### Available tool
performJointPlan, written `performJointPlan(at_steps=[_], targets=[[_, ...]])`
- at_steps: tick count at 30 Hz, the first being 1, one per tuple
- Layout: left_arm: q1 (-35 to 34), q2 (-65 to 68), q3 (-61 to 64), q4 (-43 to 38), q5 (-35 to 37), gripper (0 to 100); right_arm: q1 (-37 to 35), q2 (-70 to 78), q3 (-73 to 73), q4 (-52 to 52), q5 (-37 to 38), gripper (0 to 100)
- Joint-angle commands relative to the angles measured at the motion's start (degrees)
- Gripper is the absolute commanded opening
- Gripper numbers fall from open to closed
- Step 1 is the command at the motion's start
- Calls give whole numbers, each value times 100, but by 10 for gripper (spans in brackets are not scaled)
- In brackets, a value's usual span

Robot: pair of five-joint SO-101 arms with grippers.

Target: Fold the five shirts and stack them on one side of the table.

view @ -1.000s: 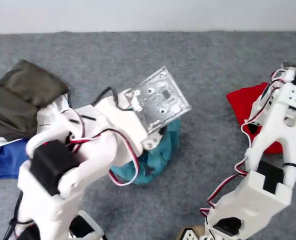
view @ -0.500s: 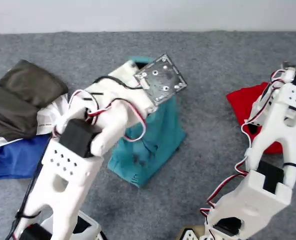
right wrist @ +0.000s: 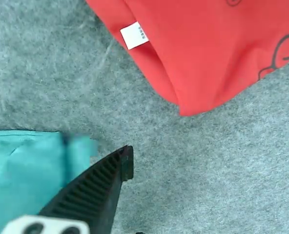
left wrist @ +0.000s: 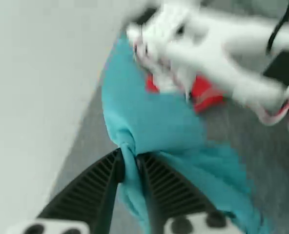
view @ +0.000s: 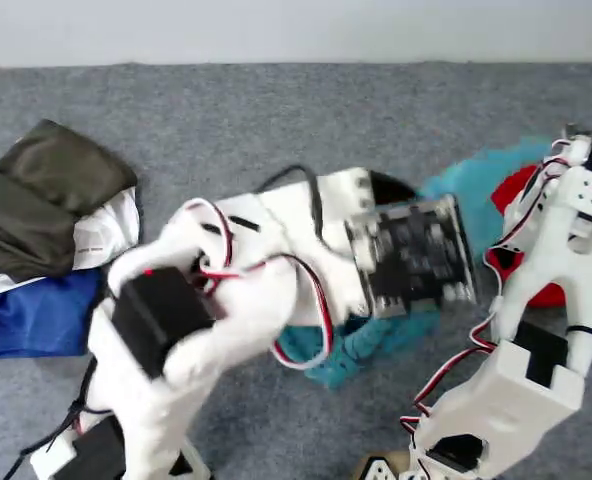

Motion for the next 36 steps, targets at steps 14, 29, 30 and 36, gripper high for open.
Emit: performJointPlan(at_steps=[14, 29, 30, 36], targets=[[-3965, 220, 5156, 264, -62, 14, -585, -321, 114, 233, 18, 726], [-3947, 1477, 7116, 281, -229, 16, -1719, -303, 791, 233, 44, 726], [-4026, 1477, 6905, 281, -35, 16, -1727, -303, 791, 233, 44, 726], [-4149, 1108, 6237, 290, 255, 101, -1701, -295, 791, 233, 290, 726]])
